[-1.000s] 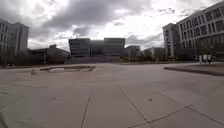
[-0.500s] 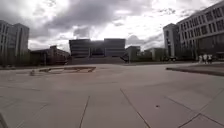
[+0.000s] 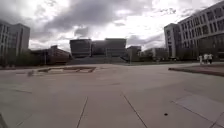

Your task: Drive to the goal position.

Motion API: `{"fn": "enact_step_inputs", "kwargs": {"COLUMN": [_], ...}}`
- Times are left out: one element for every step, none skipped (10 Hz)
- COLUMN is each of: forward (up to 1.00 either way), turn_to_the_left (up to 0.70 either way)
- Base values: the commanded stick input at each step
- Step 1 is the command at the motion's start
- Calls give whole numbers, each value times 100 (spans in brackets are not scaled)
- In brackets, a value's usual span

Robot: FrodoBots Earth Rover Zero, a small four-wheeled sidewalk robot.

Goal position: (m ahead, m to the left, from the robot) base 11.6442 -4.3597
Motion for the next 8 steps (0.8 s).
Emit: {"fn": "enact_step_inputs", "kwargs": {"forward": [50,50,50,50,50,50,50,50], "turn_to_the_left": [1,1,1,1,1,1,1,1]}}
